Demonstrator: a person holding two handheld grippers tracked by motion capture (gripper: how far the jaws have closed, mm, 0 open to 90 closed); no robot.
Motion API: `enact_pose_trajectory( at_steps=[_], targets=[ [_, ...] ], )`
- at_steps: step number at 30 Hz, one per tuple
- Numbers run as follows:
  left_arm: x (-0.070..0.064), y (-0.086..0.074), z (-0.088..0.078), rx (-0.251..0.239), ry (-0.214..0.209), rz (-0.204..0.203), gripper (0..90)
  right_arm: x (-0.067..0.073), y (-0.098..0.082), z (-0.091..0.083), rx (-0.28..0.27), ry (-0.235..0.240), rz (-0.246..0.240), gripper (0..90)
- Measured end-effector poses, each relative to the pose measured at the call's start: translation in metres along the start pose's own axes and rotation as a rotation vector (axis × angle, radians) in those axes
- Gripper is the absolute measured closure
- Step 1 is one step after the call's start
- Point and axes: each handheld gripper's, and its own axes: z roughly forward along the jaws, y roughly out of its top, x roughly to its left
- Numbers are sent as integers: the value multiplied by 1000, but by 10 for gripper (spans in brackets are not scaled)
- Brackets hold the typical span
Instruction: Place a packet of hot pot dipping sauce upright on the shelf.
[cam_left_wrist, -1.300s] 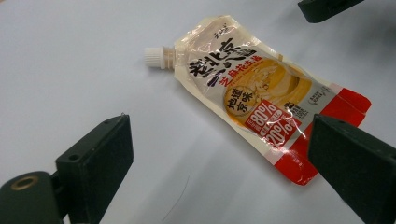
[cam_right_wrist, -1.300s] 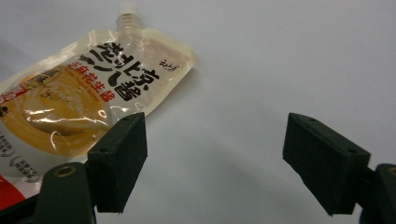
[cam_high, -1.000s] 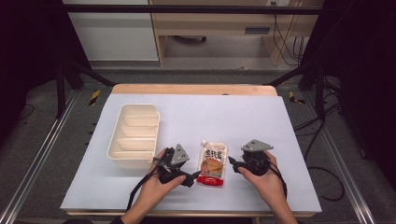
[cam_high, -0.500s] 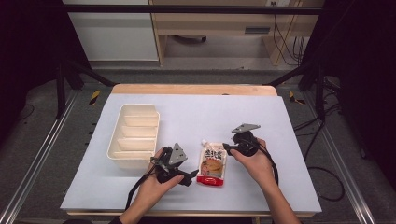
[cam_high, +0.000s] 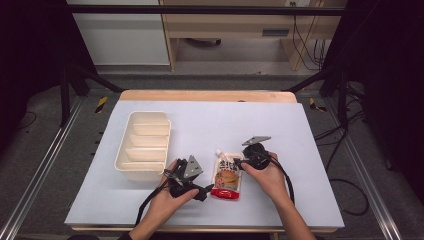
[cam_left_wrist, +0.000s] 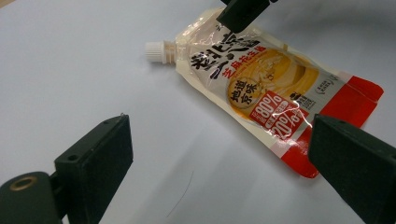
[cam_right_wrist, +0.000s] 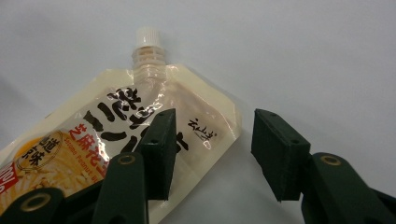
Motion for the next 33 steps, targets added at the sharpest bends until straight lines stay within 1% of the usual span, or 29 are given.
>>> enact_pose_trajectory(
  at_steps=[5, 6, 8, 11, 16, 18, 23, 24, 25, 30, 31, 32, 33],
  targets=[
    [0, 0, 0, 1, -2, -1, 65, 0, 0, 3, 5, 9, 1, 512],
    [0, 0, 1, 2, -4, -1, 65, 0, 0, 4, 12, 15, 10, 517],
    [-1, 0, 1, 2, -5, 0, 65, -1, 0, 4, 14, 18, 13, 522],
    [-1, 0, 1, 5, -8, -2, 66, -1, 0, 4, 8, 35, 24, 559],
    [-2, -1, 2, 8, -10, 1, 66, 2, 0, 2, 4, 38, 16, 593],
    [-2, -1, 3, 8, -11, 0, 66, 2, 0, 0, -4, 39, 6, 603],
    [-2, -1, 3, 10, -15, -2, 66, 7, 0, -9, -34, 56, 14, 643],
    [-2, -1, 3, 11, -14, 0, 66, 8, 0, -10, -40, 67, 14, 651],
    [-2, -1, 4, 11, -17, -1, 66, 9, -1, -13, -49, 91, 12, 666],
    [-2, -1, 4, 7, -18, -1, 66, 13, -2, -11, -27, 103, 9, 685],
    [-2, -1, 4, 8, -16, -1, 67, 14, -3, -7, -19, 98, -4, 707],
    [-2, -1, 4, 8, -16, 0, 67, 14, -3, -7, -19, 98, -4, 707],
    [-2, -1, 4, 12, -17, 1, 67, 14, -2, -5, -18, 96, -9, 741]
  ],
)
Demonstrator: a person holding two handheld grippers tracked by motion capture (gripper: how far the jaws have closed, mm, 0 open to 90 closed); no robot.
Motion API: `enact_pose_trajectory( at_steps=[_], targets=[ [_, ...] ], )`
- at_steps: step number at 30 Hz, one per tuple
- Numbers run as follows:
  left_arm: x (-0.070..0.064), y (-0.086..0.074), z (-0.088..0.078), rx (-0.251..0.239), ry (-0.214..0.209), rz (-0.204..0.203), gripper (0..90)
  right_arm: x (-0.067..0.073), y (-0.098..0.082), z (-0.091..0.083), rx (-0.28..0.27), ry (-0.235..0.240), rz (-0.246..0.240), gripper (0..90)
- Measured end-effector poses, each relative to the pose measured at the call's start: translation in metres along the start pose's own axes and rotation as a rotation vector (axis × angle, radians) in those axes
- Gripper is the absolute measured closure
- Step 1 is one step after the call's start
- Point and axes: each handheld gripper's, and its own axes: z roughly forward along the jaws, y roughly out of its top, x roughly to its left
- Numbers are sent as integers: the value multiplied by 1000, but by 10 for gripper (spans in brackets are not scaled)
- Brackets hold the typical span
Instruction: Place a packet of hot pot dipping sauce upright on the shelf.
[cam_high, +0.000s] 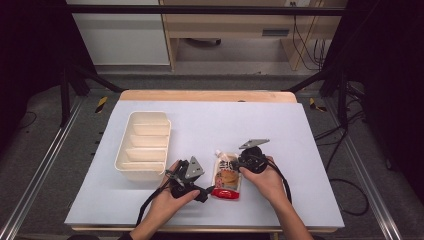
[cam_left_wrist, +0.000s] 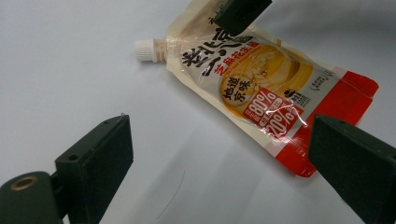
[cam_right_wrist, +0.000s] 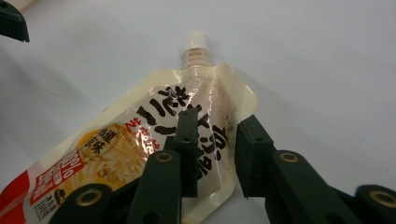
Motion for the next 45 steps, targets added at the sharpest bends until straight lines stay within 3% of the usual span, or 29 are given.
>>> enact_pose_trajectory(
  at_steps=[6, 16, 26, 45],
  targets=[
    [1, 0, 0, -1, -1, -2, 67, -1, 1, 3, -14, -25, -33, 900],
    [5, 2, -5, -7, 9, -2, 68, 3, 8, -7, -64, -30, -103, 900],
    [8, 5, -10, -10, 4, -3, 70, 12, 21, -34, -149, -3, -135, 900],
    [10, 5, -11, -10, 16, 14, 69, 25, 37, -65, -246, 0, -206, 900]
  ],
)
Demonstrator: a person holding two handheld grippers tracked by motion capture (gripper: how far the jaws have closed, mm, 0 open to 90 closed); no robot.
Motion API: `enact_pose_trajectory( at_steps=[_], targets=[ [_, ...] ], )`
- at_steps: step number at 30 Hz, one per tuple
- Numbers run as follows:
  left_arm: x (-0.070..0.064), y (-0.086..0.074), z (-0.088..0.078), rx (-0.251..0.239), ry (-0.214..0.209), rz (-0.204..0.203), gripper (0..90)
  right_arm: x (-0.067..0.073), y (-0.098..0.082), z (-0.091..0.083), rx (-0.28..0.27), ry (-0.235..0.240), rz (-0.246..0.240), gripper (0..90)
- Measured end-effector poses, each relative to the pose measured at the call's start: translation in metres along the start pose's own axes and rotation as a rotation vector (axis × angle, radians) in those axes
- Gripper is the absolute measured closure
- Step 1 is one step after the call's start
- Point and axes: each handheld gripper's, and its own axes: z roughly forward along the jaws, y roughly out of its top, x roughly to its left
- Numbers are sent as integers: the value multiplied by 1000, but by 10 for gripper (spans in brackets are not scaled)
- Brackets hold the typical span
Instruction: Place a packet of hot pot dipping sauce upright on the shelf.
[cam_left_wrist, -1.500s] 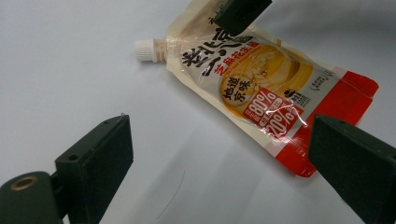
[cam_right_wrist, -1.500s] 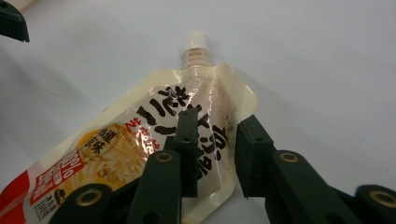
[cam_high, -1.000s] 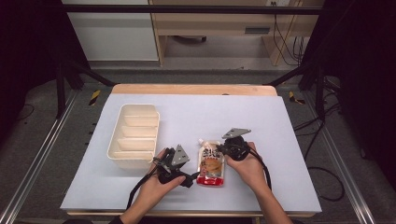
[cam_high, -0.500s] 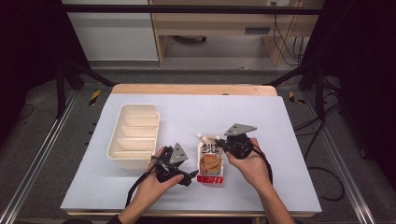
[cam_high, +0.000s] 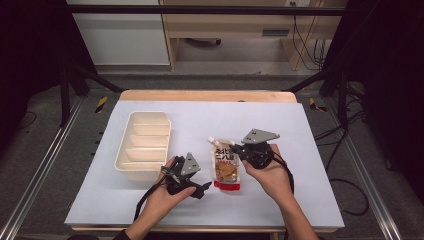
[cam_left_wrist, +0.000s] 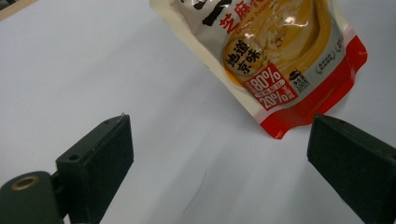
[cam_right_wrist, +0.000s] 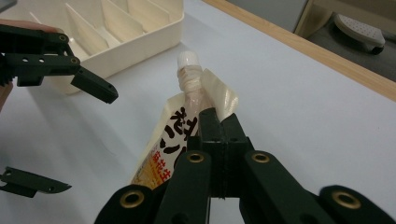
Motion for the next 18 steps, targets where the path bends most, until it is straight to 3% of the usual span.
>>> enact_pose_trajectory(
  at_steps=[11, 18],
  targets=[
    [4, 5, -7, -7, -7, 8, 69, 5, 4, -4, -17, 17, -25, 900],
    [11, 16, -22, -1, -31, 32, 66, 14, 6, -9, -33, 53, -57, 900]
  ],
)
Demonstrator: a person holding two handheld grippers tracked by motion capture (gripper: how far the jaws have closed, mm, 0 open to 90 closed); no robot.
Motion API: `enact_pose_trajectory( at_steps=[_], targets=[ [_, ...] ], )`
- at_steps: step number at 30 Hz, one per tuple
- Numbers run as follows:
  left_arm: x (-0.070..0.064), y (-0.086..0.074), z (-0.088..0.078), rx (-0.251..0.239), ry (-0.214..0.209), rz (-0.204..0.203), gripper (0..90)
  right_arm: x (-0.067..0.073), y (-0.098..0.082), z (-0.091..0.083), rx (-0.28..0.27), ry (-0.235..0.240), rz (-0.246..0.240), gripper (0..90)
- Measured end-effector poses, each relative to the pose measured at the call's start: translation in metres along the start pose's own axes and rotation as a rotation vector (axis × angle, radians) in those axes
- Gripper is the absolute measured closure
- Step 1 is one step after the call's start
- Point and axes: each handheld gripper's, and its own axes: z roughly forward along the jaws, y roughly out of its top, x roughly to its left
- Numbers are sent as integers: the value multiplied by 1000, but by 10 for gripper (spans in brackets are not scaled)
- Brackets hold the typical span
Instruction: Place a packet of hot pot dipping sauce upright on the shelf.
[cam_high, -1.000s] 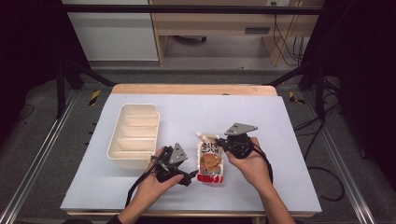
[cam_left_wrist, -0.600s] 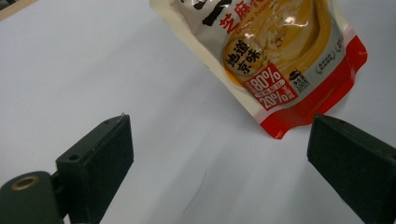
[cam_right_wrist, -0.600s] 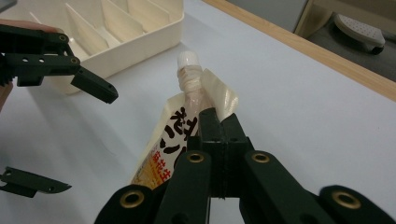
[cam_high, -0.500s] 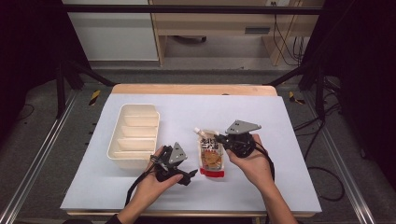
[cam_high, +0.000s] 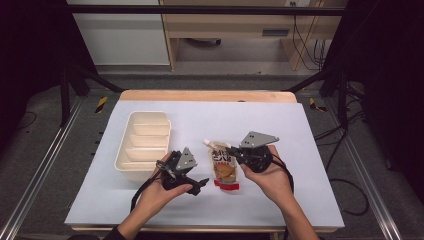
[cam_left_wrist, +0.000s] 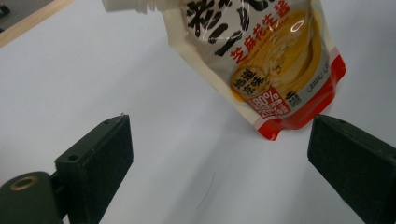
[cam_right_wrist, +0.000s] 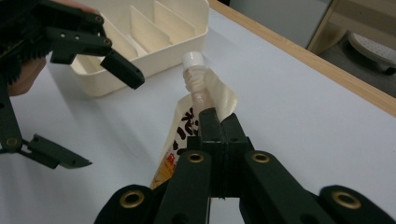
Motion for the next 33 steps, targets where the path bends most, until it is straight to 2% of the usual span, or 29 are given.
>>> enact_pose_trajectory(
  at_steps=[2, 5, 8, 9, 15, 19, 25, 29, 33],
  targets=[
    [2, 3, -6, 12, 4, 17, 61, 4, 0, -1, -2, 5, -16, 900],
    [6, 8, -16, 41, 12, 67, 61, 9, 2, -4, -7, 18, -31, 900],
    [8, 17, -25, 70, 18, 128, 58, 13, 3, -7, -10, 34, -46, 900],
    [9, 20, -28, 78, 22, 151, 58, 16, 5, -7, -11, 45, -65, 900],
    [11, 38, -38, 142, 4, 260, 59, 21, 7, -9, -13, 75, -93, 900],
    [17, 45, -40, 158, -23, 278, 59, 24, 7, -10, -12, 82, -104, 900],
    [23, 52, -43, 160, -27, 305, 59, 28, 6, -14, -15, 102, -124, 900],
    [22, 59, -45, 170, -28, 336, 66, 31, 6, -15, -15, 108, -131, 900],
    [21, 65, -47, 193, -33, 385, 88, 34, 7, -17, -16, 118, -139, 900]
  ],
)
